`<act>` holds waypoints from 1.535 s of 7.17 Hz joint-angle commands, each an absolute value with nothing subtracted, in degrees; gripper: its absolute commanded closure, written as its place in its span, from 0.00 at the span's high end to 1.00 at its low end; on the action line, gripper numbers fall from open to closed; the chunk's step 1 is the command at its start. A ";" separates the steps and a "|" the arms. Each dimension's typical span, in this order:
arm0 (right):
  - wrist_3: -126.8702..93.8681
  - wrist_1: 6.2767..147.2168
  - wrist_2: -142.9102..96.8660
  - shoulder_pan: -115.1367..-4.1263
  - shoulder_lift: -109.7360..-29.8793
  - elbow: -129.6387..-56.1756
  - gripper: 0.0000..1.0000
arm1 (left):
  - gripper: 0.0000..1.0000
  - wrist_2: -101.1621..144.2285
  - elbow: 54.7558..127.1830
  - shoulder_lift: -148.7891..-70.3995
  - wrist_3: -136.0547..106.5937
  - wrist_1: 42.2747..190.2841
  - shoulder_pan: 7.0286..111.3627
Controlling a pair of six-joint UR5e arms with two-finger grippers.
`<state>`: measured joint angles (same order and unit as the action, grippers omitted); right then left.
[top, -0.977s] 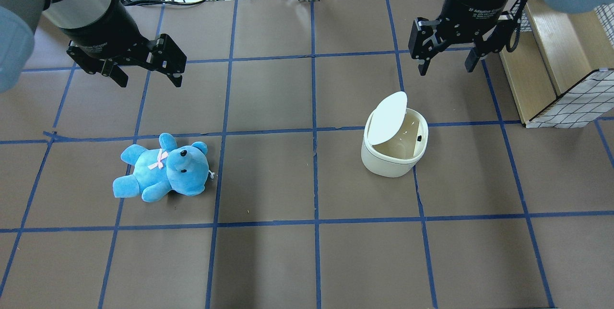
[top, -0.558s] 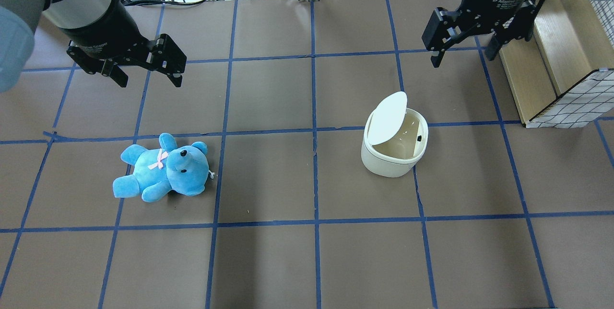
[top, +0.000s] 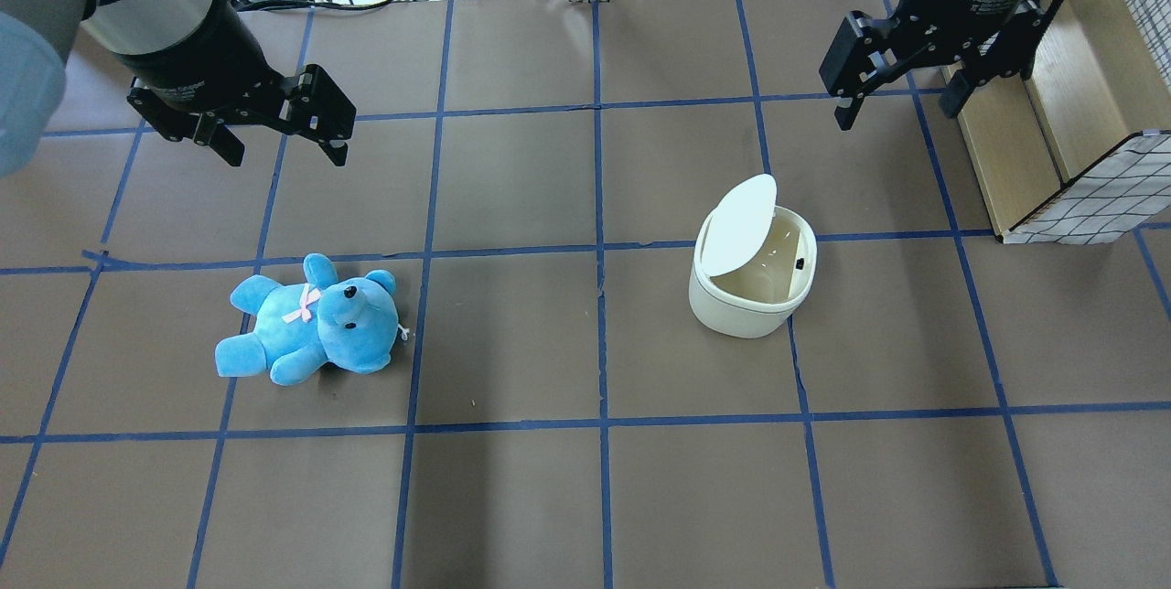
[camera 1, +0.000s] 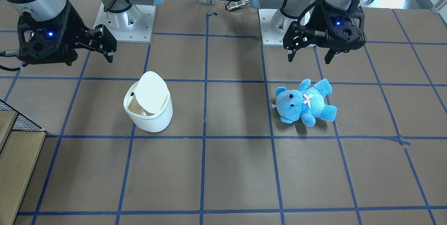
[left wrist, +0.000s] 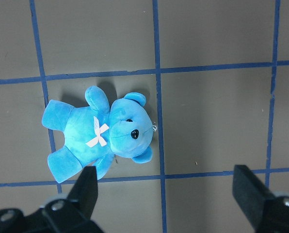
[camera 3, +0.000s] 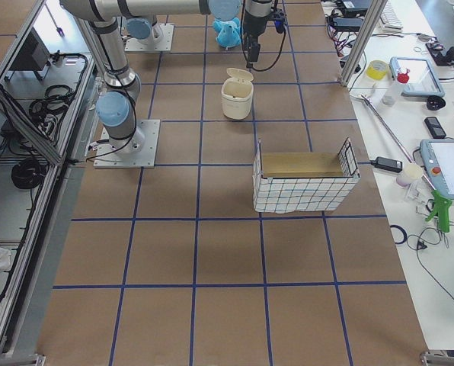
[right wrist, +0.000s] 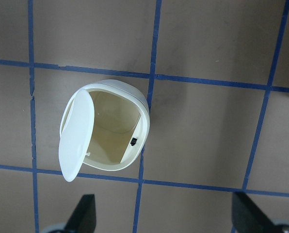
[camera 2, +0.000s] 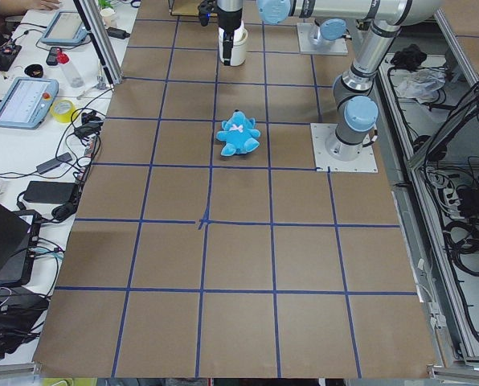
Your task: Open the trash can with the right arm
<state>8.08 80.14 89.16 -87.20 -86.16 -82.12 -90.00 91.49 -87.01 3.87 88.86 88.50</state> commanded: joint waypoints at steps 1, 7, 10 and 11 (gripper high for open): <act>7.38 81.64 89.03 -87.28 -86.92 -82.00 1.00 | 1.00 -90.00 91.49 -87.01 3.87 88.86 88.51; 4.39 87.28 89.03 -87.28 -87.80 -84.19 1.00 | 1.00 -89.91 91.49 -87.01 3.87 88.86 88.51; 3.96 87.98 88.77 -87.89 -89.12 -86.31 1.00 | 1.00 -90.00 91.49 -87.01 3.87 88.86 88.51; 3.26 88.07 89.03 -88.76 -89.03 -86.31 1.00 | 1.00 -90.00 91.49 -87.01 3.87 88.86 88.51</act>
